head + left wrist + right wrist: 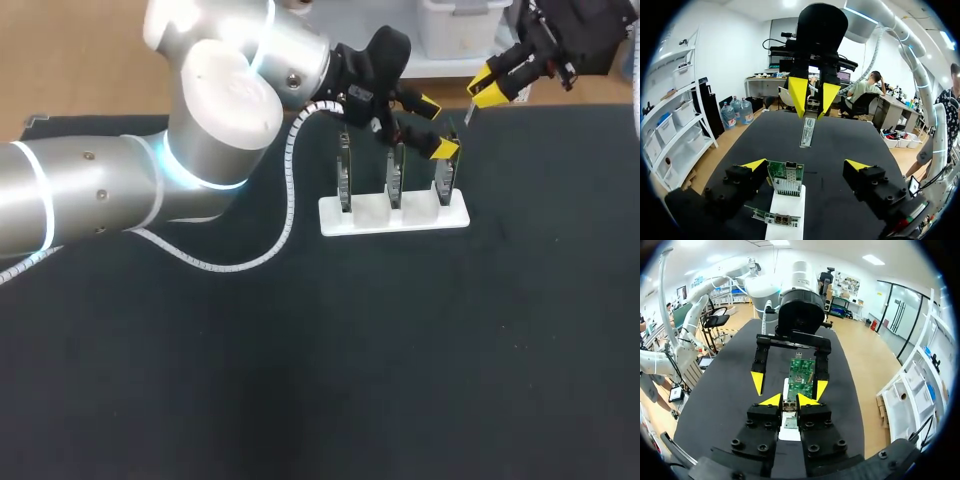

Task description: Pick up the optical module with the left hand, and insert it into the network port with the right hand.

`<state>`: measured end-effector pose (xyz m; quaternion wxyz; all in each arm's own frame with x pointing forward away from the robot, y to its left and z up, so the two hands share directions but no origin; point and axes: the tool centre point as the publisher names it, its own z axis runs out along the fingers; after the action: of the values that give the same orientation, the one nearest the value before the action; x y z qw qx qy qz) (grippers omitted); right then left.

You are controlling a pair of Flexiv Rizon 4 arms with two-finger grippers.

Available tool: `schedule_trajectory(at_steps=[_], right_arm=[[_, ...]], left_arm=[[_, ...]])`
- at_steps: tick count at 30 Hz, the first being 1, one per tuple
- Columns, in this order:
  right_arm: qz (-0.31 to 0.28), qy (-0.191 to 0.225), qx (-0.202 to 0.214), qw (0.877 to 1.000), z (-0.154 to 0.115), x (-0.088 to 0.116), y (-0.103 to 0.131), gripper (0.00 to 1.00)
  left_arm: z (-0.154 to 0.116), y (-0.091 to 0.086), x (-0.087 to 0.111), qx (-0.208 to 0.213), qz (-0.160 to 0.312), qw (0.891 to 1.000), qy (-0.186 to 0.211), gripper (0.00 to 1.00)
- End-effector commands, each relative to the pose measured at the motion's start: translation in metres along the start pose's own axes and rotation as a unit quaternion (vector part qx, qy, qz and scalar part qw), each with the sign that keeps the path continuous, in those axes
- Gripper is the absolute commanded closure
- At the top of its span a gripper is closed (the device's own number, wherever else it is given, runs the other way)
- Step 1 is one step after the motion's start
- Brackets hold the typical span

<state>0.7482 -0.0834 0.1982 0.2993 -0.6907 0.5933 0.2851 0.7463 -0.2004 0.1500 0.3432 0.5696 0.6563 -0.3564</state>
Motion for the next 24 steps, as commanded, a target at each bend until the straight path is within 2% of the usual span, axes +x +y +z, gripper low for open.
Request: schedule_trajectory(at_steps=[1, 12, 24], right_arm=[[-0.003, 0.009, -0.006, 1.000, 0.008, -0.001, -0.004, 1.00], [0.005, 0.026, -0.008, 1.000, 0.018, 0.006, -0.014, 1.00], [0.006, 0.035, -0.010, 0.999, 0.020, 0.010, -0.013, 1.00]], left_arm=[[0.000, 0.001, -0.001, 0.000, 0.000, 1.000, 0.001, 0.00], [0.000, 0.001, -0.001, 0.000, 0.000, 1.000, 0.001, 0.00], [0.000, 0.001, -0.001, 0.000, 0.000, 1.000, 0.001, 0.00]])
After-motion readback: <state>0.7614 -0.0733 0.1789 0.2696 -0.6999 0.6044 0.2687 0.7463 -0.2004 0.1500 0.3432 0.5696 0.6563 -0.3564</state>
